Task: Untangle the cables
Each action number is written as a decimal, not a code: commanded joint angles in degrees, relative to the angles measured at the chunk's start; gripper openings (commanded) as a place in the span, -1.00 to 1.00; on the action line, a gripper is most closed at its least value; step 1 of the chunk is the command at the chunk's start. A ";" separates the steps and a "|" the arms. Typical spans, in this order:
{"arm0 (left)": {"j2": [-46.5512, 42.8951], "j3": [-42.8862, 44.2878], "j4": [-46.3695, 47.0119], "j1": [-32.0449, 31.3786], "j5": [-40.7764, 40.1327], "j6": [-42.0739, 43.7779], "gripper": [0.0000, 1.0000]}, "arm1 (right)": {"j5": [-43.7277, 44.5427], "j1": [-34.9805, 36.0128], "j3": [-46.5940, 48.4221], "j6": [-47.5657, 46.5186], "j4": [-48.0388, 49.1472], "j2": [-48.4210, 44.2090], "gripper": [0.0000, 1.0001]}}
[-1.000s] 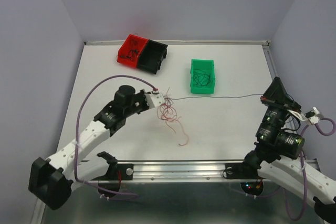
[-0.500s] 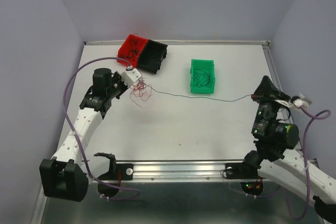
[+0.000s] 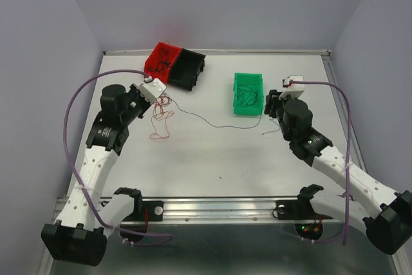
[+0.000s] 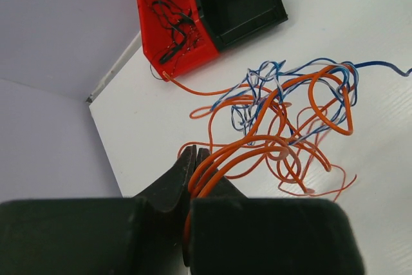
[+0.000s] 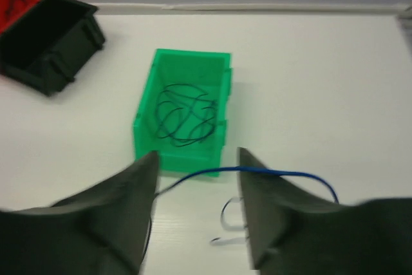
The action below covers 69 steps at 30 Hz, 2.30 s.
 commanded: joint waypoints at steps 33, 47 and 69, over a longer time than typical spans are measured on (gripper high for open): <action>-1.57 6.27 -13.99 -13.84 10.69 -1.22 -1.00 | -67.95 11.35 -0.74 -7.50 44.74 22.60 0.64; -1.93 6.18 -13.12 -16.83 7.97 -3.24 -1.00 | -56.79 11.88 2.43 -3.63 52.75 31.39 -0.90; -7.37 1.96 -0.89 -15.16 -8.26 -10.46 -1.00 | -2.07 3.53 -8.13 4.91 8.30 -11.49 -0.99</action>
